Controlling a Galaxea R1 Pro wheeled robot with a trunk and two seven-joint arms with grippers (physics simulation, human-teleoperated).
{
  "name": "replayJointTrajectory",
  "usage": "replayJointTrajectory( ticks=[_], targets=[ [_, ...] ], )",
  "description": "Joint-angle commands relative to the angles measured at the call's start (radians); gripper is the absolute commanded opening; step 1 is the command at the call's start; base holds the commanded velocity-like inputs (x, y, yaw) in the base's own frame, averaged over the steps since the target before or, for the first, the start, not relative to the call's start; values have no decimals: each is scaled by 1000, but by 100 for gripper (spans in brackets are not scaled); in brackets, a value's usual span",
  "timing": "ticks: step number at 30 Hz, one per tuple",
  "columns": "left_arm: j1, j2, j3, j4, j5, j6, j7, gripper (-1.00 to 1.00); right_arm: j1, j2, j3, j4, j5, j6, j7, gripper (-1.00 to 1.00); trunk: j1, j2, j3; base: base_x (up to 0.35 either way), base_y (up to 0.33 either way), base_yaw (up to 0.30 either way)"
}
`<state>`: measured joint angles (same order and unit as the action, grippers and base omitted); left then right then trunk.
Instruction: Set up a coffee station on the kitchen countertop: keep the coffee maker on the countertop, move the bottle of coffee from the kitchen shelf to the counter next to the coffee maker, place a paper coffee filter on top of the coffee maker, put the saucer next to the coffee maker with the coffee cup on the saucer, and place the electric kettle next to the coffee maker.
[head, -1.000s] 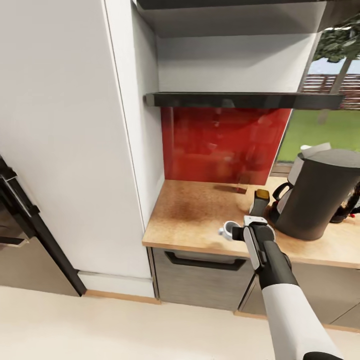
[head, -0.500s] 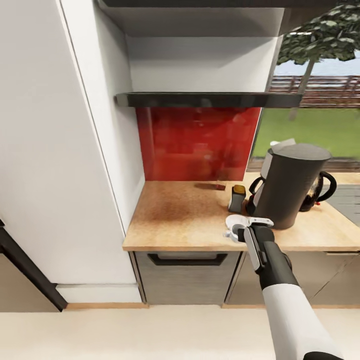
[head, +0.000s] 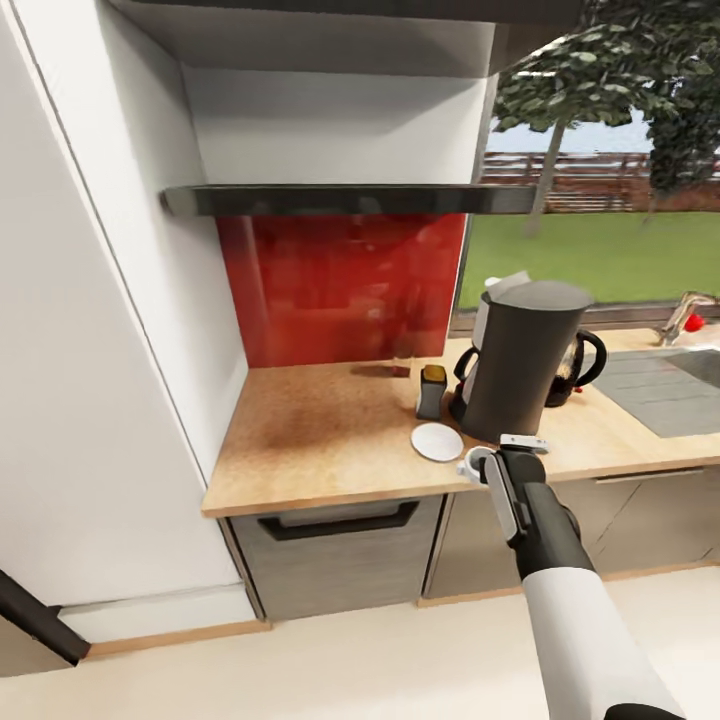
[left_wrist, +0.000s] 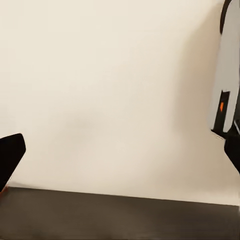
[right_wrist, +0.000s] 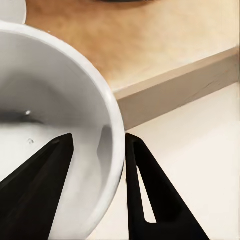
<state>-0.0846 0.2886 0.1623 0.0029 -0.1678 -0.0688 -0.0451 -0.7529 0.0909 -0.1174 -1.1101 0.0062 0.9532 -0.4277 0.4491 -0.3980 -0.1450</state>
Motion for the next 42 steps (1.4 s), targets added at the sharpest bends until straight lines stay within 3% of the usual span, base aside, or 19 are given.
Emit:
replayJointTrajectory(
  ticks=[1,9,20,33,42],
  targets=[
    [1,0,9,11,-12,11,13,100,-1,1,-1,1,1,3,0,-100,1,-2,-2,196,37,-263],
    [5,-6,11,42,-16,62,96,100,-1,1,1,3,-3,2,3,-100,1,-2,-2,286,118,-84],
    [5,-18,14,42,-16,64,103,100,-1,2,1,3,-4,2,3,-100,1,-2,-2,269,171,-2],
    [5,-19,14,42,-16,64,102,100,0,1,-1,15,1,2,2,-100,1,-2,-2,18,14,0],
    [5,-20,14,42,-17,64,102,100,-1,0,-2,90,0,2,2,-100,1,-2,-2,76,2,0]
  ],
)
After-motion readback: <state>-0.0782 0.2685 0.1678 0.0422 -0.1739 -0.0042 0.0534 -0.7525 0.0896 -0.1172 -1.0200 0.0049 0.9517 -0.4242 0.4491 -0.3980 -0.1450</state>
